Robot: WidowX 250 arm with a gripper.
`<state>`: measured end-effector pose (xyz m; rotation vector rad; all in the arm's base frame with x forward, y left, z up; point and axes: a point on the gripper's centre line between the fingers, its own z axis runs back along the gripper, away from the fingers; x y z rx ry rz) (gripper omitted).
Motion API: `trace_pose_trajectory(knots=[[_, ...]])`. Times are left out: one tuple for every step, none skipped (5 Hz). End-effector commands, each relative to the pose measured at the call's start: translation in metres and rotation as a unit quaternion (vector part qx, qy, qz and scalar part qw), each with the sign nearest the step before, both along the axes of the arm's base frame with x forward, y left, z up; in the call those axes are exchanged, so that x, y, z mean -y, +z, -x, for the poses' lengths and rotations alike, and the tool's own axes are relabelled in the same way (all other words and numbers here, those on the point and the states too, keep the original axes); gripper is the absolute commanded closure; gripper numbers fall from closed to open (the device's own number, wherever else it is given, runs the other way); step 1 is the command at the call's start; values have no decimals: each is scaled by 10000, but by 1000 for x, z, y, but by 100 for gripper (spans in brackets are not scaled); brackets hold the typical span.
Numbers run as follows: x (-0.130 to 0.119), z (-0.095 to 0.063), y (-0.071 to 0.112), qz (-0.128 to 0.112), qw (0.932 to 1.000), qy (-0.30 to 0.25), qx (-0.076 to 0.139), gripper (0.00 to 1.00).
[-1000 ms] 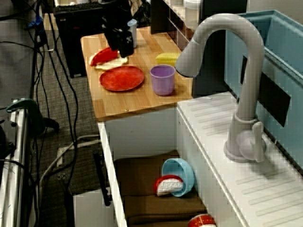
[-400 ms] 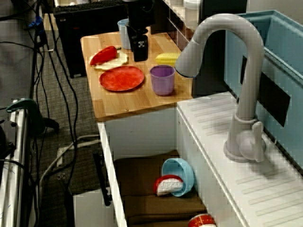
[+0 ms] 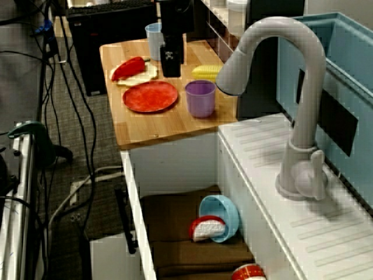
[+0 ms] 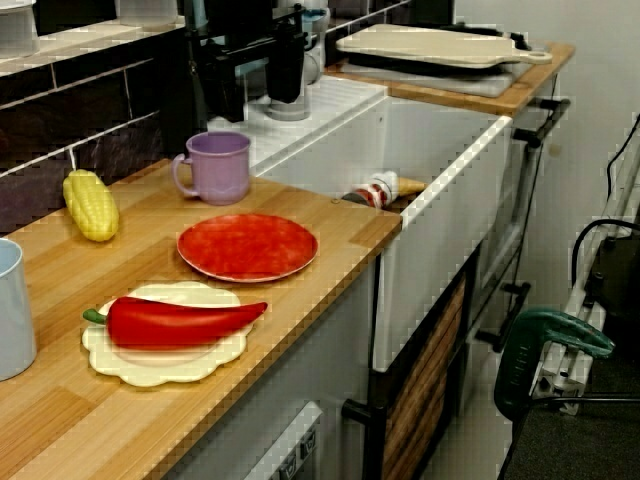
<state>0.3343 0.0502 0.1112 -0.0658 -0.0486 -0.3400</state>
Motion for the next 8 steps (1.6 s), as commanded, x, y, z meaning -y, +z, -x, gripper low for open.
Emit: trace_pose_trajectory(knots=[[15,12,27,94,9962,-669,548,0],[23,15,28,118,9959,-654,615,0],[27,10,26,95,9961,-602,641,0],[29,0,20,47,9963,-568,636,0],[24,-8,19,5,9962,-476,732,0],[18,-16,16,64,9967,-378,715,0],[13,-23,11,8,9970,-288,720,0],[9,-27,3,-57,9972,-192,714,0]])
